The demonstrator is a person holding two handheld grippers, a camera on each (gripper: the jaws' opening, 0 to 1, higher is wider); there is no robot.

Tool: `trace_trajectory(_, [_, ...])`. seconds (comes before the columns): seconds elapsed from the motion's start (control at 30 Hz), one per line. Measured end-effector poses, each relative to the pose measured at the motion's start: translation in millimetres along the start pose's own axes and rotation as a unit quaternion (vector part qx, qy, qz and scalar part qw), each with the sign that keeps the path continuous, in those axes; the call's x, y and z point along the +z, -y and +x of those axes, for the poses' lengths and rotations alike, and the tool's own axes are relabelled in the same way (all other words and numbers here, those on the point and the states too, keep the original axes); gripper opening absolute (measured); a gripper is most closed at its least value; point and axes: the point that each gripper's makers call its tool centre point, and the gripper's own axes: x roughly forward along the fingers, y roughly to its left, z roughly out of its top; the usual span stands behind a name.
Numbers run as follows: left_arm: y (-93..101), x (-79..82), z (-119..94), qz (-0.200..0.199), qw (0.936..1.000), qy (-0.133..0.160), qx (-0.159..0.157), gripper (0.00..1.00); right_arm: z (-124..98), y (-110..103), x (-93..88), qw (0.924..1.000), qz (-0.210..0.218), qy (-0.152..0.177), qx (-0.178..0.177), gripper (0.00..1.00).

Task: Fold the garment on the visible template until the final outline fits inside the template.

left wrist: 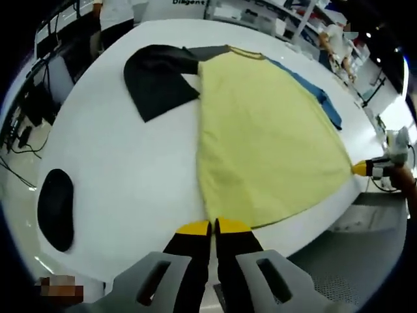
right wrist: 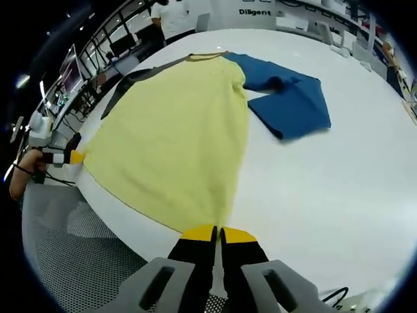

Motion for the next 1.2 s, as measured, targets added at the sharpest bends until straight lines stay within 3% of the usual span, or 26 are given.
trace_trajectory(0.6, [2.1, -2.0, -1, 0.032, 0.9991, -0.001, 0.026, 0.05, 1, 0, -1.3, 0.9997, -0.023, 0.003, -0.002, 0.0])
trace_trajectory(0.7, [-0.5, 2.5, -4, 0.041, 0.9984, 0.013, 0.036, 0.17, -1, -2, 3.3, 0.9995, -0.029, 0.014, 0.0, 0.02])
trace_trajectory(0.83, [7.5, 19.5, -8, 0.02, 0.9976, 0.066, 0.006, 0.26, -10, -4, 18.9, 0.9989, -0.012, 0.043, 0.014, 0.07])
trace_trajectory(0.9, [7.5, 21.2, -10, 0.021, 0.9974, 0.069, 0.003, 0.37, -14, -2, 29.0, 0.998, -0.013, 0.061, 0.013, 0.11])
trace_trajectory(1.0, [8.8, 31.2, -15, 0.036, 0.9946, 0.097, 0.006, 0.5, -21, 1, 46.4, 0.9955, -0.01, 0.093, 0.016, 0.21])
trace_trajectory(1.2, [13.0, 35.1, -22, 0.056, 0.9917, 0.116, 0.005, 0.75, -23, 24, 80.6, 0.9896, -0.048, 0.135, -0.006, 0.27])
